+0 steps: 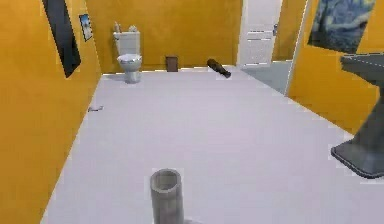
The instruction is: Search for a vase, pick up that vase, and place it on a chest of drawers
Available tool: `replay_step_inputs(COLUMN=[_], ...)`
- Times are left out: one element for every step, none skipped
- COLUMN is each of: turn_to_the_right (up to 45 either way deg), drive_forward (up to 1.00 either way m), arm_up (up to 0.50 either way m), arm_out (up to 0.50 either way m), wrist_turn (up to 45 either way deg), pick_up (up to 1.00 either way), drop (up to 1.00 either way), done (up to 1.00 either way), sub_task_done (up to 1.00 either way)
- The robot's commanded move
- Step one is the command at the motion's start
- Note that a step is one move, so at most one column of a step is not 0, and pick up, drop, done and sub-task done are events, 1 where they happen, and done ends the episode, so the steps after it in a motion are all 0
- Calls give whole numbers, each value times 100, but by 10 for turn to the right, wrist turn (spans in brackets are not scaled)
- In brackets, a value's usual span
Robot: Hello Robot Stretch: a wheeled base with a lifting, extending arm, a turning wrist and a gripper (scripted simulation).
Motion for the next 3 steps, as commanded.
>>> replay_step_inputs(turn_to_the_right=[0,210,0], drive_forward=[10,0,100], arm_up=[0,0,0], arm_out=[0,0,0], wrist_turn=[0,0,0], pick_up=[0,0,0], drop=[0,0,0], done=[0,0,0], sub_task_done=[0,0,0])
